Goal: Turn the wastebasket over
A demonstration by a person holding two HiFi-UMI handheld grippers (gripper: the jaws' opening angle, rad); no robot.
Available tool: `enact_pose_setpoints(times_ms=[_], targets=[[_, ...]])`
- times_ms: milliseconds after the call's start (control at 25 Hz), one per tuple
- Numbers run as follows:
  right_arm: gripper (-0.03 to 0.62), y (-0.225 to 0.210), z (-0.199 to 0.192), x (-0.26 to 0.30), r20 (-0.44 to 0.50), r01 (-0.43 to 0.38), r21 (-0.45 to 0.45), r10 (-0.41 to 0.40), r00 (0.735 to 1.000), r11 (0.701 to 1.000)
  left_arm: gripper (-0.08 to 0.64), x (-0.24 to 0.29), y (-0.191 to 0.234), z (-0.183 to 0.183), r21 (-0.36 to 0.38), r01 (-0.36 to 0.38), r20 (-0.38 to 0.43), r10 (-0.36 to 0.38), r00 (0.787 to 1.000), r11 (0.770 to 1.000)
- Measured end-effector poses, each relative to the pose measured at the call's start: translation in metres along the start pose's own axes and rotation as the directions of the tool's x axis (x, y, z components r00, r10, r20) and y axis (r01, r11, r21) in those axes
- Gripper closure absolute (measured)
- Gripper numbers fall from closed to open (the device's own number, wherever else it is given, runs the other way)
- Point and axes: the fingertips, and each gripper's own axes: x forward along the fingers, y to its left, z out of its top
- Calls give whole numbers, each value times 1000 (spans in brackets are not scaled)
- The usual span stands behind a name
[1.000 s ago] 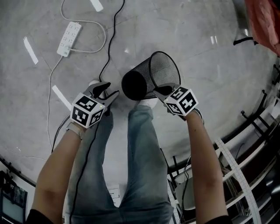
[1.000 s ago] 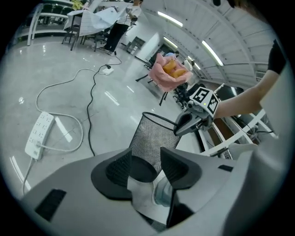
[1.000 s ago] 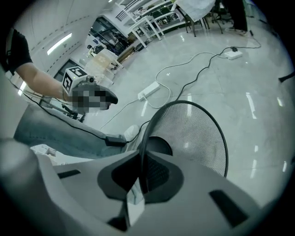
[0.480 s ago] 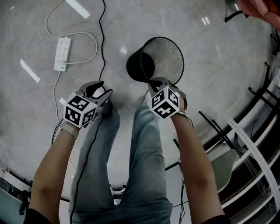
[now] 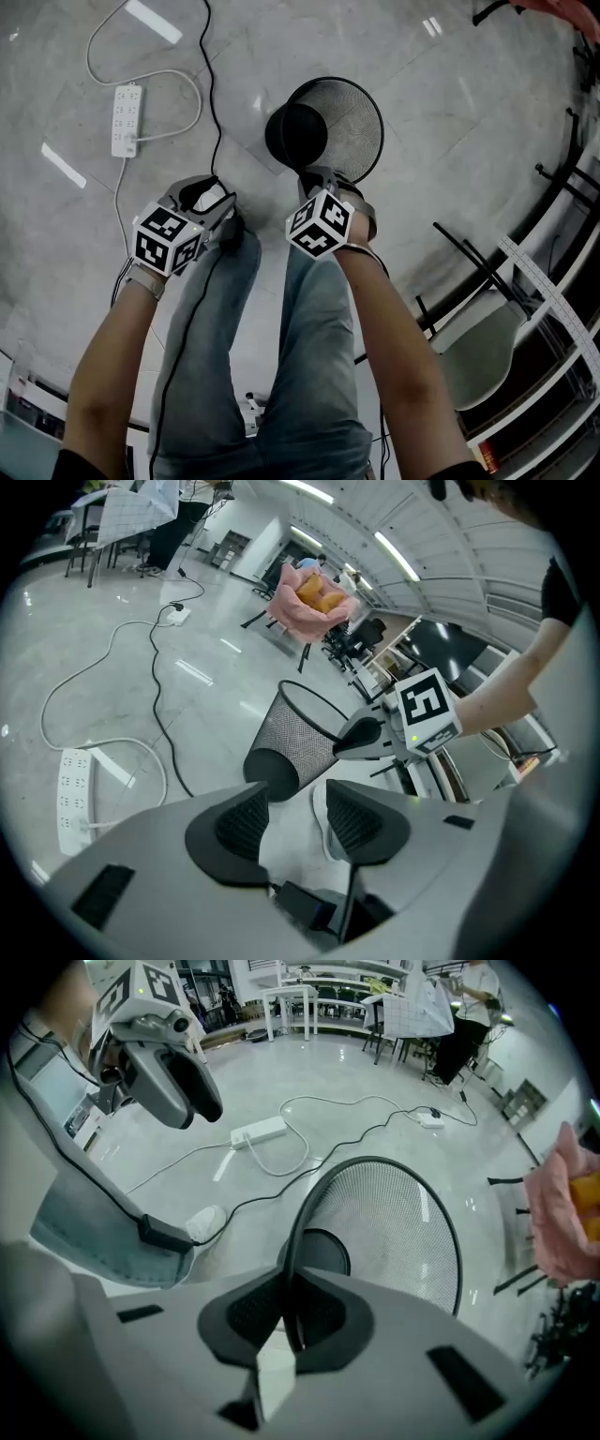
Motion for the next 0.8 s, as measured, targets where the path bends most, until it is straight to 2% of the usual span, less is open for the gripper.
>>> enact_pose_setpoints(times_ms=[280,600,800], targets=[[565,34,-1,18,-18,-3,12,3,1000,1000,364,-5,2,-14,0,-3,-14,3,1000,1000],[561,54,-9,32,-49,-7,4,7,999,1000,364,-6,-3,-20,-1,5,-15,-5,1000,1000],[552,67,-13,40,-73,-42,31,44,996,999,364,-7,-3,-20,-8,-3,0,3,1000,1000]])
